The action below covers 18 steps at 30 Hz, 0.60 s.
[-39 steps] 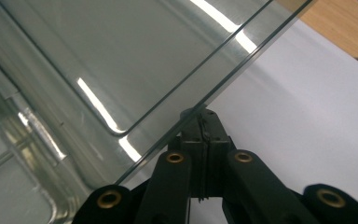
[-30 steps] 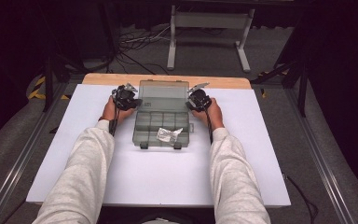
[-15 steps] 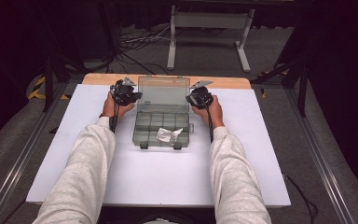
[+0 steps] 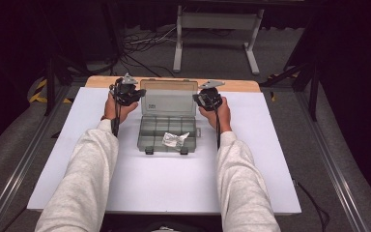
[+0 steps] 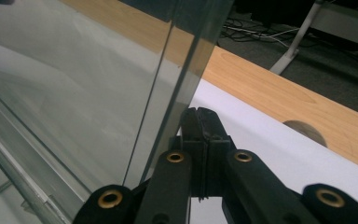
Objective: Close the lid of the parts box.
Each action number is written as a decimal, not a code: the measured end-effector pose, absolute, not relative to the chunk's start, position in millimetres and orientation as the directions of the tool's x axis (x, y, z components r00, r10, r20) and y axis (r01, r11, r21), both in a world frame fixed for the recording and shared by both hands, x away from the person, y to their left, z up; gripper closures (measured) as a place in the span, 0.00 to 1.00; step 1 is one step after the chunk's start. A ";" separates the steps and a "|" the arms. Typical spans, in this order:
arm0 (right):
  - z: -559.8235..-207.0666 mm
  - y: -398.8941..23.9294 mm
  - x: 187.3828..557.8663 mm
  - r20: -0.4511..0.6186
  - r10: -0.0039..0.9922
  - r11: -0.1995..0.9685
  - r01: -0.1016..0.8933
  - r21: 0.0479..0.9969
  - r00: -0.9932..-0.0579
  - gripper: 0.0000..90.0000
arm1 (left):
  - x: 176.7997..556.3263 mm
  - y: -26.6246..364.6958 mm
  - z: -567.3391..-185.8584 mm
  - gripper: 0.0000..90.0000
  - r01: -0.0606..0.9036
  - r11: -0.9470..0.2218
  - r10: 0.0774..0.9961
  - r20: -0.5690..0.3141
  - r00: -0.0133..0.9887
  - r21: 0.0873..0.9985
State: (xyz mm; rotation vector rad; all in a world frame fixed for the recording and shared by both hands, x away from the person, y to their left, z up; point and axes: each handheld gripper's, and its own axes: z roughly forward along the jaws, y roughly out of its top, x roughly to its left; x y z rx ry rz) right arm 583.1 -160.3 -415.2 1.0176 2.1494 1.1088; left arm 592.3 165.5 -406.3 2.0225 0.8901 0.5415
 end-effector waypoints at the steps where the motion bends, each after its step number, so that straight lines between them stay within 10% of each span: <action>1: -413.8 -160.3 582.3 -0.100 0.804 0.383 0.381 0.841 -0.587 1.00 | 591.9 165.9 -405.0 1.00 0.386 -0.396 0.756 0.057 0.653 0.833; 18: -390.9 -160.7 567.0 -0.107 0.801 0.362 0.334 0.870 -0.589 1.00 | 578.7 169.2 -386.4 1.00 0.348 -0.379 0.745 0.060 0.664 0.858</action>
